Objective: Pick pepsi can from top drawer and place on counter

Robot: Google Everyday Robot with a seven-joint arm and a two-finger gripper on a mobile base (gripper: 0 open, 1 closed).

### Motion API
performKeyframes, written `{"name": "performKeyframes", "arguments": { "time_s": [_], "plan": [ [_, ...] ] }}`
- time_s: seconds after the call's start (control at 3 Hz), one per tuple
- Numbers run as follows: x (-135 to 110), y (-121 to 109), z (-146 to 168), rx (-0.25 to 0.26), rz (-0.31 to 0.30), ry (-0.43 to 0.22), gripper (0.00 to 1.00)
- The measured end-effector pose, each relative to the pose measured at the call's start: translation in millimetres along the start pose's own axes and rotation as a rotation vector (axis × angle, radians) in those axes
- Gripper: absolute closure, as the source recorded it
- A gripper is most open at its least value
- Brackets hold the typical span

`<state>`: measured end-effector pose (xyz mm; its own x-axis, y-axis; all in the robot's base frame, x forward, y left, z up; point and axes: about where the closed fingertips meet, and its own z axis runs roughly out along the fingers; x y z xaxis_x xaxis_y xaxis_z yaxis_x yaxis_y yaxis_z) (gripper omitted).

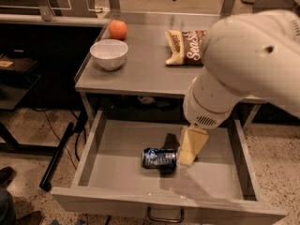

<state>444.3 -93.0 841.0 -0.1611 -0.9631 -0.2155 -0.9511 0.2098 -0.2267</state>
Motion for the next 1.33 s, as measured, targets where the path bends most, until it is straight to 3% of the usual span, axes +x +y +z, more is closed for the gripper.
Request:
{"name": "performKeyframes", "arguments": {
  "time_s": [1.0,1.33],
  "plan": [
    [-18.8,-12.2,99.3,-0.071,0.001,-0.019,0.0],
    [-17.9,-5.2,102.1,-0.077,-0.005,-0.017,0.0]
  ]
}}
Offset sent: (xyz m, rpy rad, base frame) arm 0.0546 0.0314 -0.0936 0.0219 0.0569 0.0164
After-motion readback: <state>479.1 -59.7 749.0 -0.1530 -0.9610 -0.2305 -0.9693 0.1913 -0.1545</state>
